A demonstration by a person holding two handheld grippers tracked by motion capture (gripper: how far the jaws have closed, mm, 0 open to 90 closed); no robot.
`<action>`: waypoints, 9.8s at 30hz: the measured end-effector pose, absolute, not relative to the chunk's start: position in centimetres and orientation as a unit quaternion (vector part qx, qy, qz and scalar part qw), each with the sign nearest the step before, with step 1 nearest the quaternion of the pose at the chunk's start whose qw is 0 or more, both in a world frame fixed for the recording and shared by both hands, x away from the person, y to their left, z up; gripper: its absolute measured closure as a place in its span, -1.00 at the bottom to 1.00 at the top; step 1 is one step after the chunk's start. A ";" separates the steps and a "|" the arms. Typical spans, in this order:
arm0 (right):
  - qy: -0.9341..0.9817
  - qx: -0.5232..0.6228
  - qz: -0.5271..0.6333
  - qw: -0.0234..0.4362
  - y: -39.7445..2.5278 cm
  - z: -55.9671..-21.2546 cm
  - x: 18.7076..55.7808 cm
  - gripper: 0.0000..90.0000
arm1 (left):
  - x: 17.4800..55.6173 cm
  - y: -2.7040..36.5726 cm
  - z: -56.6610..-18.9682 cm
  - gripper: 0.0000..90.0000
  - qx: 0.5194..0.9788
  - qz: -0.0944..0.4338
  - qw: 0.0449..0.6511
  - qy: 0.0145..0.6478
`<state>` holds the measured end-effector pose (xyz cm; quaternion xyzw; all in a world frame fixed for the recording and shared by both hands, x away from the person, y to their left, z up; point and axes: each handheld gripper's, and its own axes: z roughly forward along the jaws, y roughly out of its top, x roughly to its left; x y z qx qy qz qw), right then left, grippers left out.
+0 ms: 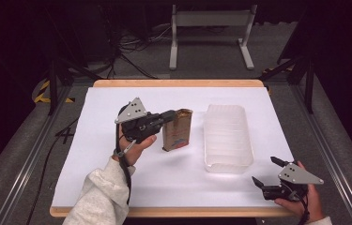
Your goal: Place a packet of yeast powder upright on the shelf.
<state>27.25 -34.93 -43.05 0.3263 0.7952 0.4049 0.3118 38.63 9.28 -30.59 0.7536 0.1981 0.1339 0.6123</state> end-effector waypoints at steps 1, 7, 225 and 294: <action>0.795 0.326 0.405 0.313 -34.9 -43.0 27.2 -0.84 | 38.6 8.8 -30.3 0.96 0.754 0.131 0.613 0.194; 0.792 0.328 0.407 0.315 -35.0 -42.8 27.1 -0.84 | 38.7 6.6 -28.7 0.96 0.753 0.118 0.627 0.163; 0.807 0.307 0.398 0.311 -34.3 -43.0 27.4 -0.84 | 36.8 9.0 -39.4 -0.75 0.891 0.232 0.344 0.186; 0.808 0.305 0.395 0.313 -34.0 -43.0 27.5 -0.84 | 29.9 29.7 -45.7 -0.80 0.731 0.251 0.479 0.417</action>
